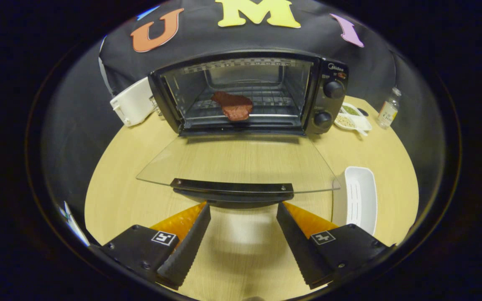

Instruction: Open the toaster oven, put the food inside, and close the toaster oven door.

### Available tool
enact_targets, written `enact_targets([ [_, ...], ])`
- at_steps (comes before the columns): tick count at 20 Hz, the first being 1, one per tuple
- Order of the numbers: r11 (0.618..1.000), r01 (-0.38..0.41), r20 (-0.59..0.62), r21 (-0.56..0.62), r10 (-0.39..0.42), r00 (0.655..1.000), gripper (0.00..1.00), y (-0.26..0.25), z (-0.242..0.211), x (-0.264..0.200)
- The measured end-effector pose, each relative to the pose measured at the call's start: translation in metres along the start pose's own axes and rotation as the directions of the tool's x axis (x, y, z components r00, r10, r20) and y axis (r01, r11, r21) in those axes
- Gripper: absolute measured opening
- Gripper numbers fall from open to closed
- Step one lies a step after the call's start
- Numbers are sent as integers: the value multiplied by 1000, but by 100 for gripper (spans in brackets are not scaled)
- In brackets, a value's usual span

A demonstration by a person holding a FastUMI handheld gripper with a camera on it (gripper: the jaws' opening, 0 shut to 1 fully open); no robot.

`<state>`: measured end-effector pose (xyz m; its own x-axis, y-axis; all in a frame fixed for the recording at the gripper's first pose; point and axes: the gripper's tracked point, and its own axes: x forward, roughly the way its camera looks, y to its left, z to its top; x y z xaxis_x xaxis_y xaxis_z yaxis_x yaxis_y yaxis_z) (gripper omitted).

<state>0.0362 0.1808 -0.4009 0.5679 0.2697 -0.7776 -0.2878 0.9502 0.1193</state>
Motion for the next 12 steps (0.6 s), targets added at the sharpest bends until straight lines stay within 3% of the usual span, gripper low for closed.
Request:
enact_targets([
  [12, 999, -38, 180, -27, 42, 983, 100, 0, 118, -28],
])
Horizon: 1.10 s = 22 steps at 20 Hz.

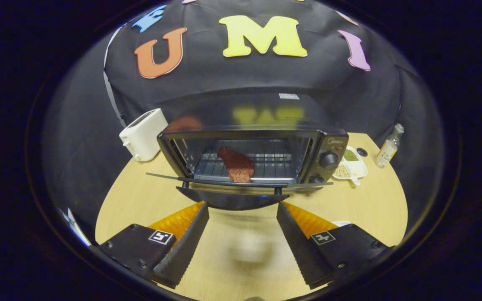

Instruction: Open the toaster oven, put the food inside, and close the toaster oven door.

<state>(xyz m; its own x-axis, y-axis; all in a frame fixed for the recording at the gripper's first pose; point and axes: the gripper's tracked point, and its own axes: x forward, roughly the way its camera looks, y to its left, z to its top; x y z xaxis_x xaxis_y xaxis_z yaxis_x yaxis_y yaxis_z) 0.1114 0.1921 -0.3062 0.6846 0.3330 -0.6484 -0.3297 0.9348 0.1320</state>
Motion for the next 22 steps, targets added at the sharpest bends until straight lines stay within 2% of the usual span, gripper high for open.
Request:
enact_targets([
  [6, 998, 32, 39, -47, -30, 999, 100, -2, 44, 21],
  [12, 1000, 8, 25, 20, -9, 1000, 100, 1, 38, 20],
  [17, 997, 25, 56, 68, -28, 998, 100, -24, 36, -11],
  [22, 991, 116, 134, 69, -125, 983, 100, -88, 45, -82],
])
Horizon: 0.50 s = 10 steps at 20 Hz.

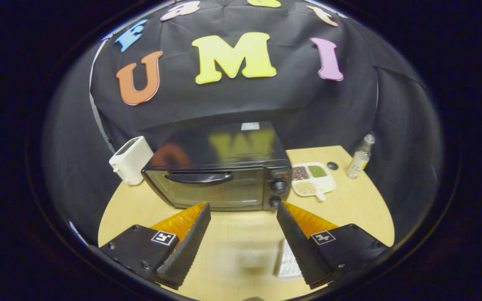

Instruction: Open the toaster oven, put the food inside, and close the toaster oven door.

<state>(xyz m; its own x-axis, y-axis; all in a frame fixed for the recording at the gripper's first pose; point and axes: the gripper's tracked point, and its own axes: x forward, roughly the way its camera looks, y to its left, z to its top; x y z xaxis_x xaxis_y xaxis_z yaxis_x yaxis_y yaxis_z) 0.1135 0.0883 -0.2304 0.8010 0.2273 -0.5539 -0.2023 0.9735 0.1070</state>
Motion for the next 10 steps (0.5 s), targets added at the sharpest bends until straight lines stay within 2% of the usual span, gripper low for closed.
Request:
enact_targets([
  [5, 992, 125, 178, 16, -125, 976, 100, -81, 62, -92],
  [10, 982, 189, 418, 0, -172, 892, 100, -136, 130, -192],
])
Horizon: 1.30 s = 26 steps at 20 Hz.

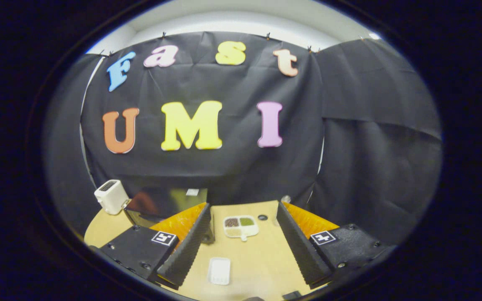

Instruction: Open the toaster oven, put the food inside, and close the toaster oven door.

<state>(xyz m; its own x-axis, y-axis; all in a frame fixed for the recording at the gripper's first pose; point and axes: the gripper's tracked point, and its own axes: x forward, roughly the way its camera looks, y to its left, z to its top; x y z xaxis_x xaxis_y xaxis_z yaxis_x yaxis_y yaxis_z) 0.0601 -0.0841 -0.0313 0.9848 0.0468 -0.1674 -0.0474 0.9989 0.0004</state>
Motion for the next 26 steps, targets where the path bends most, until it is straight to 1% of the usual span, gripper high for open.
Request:
enact_targets([
  [2, 1000, -26, 69, 1, 26, 997, 100, -12, 29, -17],
  [4, 999, -46, 131, -28, 49, 990, 100, -27, 48, -35],
  [8, 991, -115, 254, -67, 129, 959, 100, -36, 79, -63],
  [10, 985, -160, 251, -62, 171, 953, 100, -35, 70, -65],
  [12, 977, -208, 212, -41, 212, 954, 100, -33, 55, -63],
  [15, 970, -242, 170, 0, 239, 956, 100, -41, 40, -57],
  [19, 969, -242, 119, 49, 235, 965, 100, -57, 21, -49],
  [22, 973, -223, 112, 51, 217, 970, 100, -68, 15, -46],
  [26, 975, -218, 120, 44, 211, 970, 100, -70, 16, -47],
])
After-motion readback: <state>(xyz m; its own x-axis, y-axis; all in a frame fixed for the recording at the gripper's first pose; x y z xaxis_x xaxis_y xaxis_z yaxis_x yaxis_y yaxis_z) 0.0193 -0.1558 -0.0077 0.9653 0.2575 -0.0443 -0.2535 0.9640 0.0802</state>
